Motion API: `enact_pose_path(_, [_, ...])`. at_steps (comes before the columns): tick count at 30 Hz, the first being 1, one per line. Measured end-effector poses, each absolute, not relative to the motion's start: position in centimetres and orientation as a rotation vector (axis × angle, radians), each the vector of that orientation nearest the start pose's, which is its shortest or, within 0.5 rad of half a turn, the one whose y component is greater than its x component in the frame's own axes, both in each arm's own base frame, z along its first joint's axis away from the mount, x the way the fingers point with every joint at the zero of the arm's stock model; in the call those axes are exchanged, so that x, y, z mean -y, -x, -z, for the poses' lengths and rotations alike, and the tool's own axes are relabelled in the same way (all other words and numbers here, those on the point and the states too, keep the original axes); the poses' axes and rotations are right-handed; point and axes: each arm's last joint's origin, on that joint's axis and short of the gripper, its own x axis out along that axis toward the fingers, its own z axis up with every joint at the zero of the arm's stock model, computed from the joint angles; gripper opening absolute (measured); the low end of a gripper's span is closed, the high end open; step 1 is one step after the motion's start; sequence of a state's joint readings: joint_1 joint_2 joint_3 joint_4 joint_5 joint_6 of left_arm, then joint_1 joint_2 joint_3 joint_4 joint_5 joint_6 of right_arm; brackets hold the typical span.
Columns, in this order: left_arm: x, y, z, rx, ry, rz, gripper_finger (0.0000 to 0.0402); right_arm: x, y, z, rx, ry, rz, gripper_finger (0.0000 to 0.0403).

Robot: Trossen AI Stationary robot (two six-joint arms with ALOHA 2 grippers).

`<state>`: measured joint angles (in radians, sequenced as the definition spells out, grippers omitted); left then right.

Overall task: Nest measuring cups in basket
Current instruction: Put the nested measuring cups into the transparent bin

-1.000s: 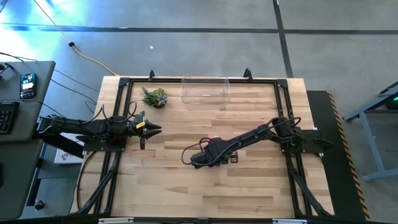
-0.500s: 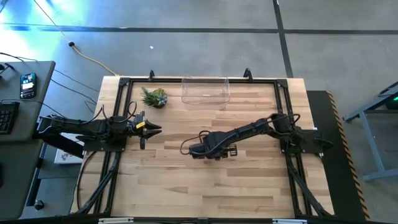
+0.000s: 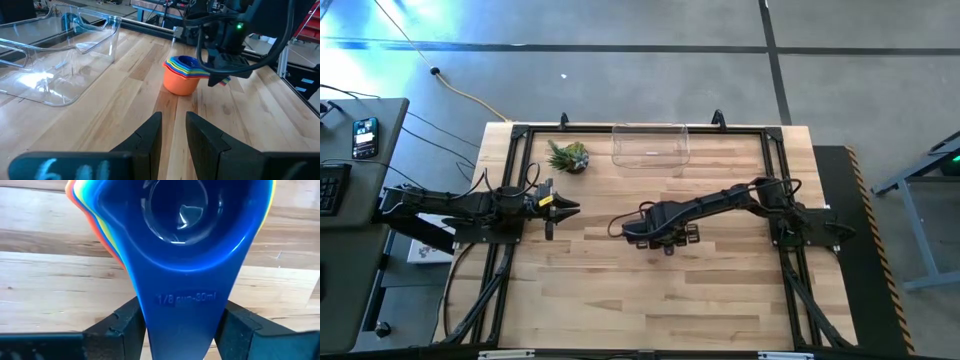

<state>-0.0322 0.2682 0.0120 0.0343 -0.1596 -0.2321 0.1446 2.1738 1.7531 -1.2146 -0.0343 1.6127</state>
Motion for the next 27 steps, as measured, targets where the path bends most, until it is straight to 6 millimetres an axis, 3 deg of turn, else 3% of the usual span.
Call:
enact_pose_path(4, [-0.1, -11.2, -14.8, -0.205, 0.210, -0.152, 0.0078, -6.0, -40.7, -17.9, -1.331, -1.122, 1.168, 0.0179])
enact_pose_path(9, [-0.1, -11.2, -14.8, -0.206, 0.210, -0.152, 0.0078, -5.9, -40.7, -17.9, -1.343, -1.105, 1.157, 0.0121])
enact_pose_path(19, [-0.1, -11.2, -14.8, -0.205, 0.210, -0.152, 0.0078, -4.3, -40.5, -18.3, -1.375, -0.930, 1.076, 0.0121])
enact_pose_path(27, [-0.1, -11.2, -14.8, -0.205, 0.210, -0.152, 0.0078, -2.6, -40.1, -20.3, -1.361, -0.789, 0.980, 0.0121])
